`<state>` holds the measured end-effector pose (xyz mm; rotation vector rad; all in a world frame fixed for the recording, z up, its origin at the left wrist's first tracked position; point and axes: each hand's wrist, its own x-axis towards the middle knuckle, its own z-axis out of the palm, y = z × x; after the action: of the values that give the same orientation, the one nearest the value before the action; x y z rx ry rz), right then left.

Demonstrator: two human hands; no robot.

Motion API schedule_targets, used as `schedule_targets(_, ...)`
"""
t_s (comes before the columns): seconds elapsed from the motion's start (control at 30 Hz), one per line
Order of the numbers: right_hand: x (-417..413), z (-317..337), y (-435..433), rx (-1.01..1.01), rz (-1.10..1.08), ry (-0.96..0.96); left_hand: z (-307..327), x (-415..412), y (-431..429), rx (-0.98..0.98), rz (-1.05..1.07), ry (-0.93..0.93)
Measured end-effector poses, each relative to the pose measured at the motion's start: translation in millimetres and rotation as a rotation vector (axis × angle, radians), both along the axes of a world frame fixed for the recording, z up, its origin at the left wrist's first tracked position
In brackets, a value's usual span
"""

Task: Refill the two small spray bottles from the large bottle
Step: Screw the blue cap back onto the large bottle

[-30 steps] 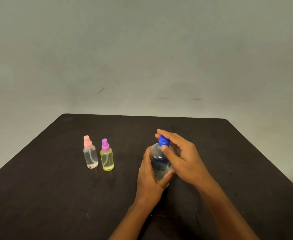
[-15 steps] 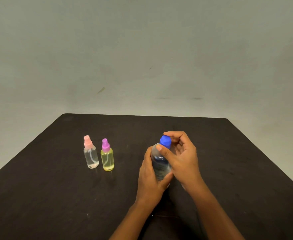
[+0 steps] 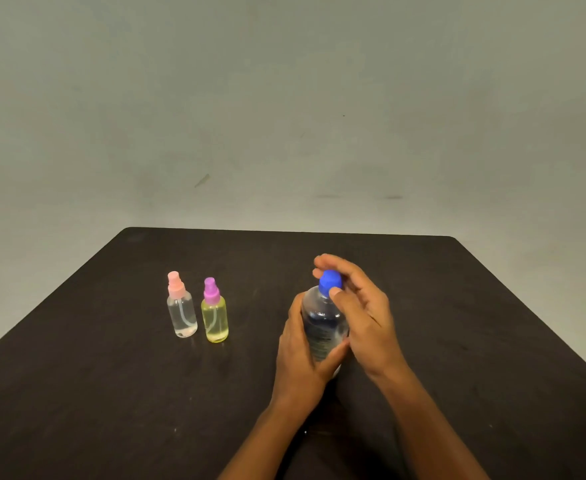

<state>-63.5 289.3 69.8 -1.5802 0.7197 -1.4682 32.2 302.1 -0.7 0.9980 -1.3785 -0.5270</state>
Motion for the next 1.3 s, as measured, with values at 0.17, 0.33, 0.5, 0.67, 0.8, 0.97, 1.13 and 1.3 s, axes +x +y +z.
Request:
schedule_targets(0.17,-4.6,-0.8,-2.6,-0.01,-0.05,0.036,-0.3,0.0,0.5,0.003,0.002,0.001)
schedule_targets(0.33,3.4,-0.6,-4.4,0.012,-0.163,0.022,0.1,0.7,0.4,0.009,0.002,-0.005)
schedule_targets(0.5,4.6,-4.2,-0.7,0.003,-0.196,0.142,-0.8,1.1,1.3,-0.006,-0.003,-0.013)
schedule_targets(0.67,-5.1,-6.0,-2.2,-0.144,-0.059,0.174,0.8,0.7,2.1,-0.014,-0.019,0.0)
schedule_targets(0.8,-5.0,-10.3,-2.5,-0.138,-0.039,0.102,0.8,1.2,2.4,0.001,-0.028,0.006)
schedule_targets(0.97,0.8,-10.3,-2.6,-0.085,-0.105,0.066,-0.6,1.0,1.6,0.008,-0.019,-0.002)
schedule_targets(1.13,5.9,-6.7,-3.5,-0.071,-0.201,0.091,0.1,1.1,1.5,-0.004,-0.007,-0.007)
schedule_targets(1.3,6.7,-9.5,-2.1,-0.055,-0.26,0.156,-1.4,1.3,1.6,0.005,-0.01,-0.015)
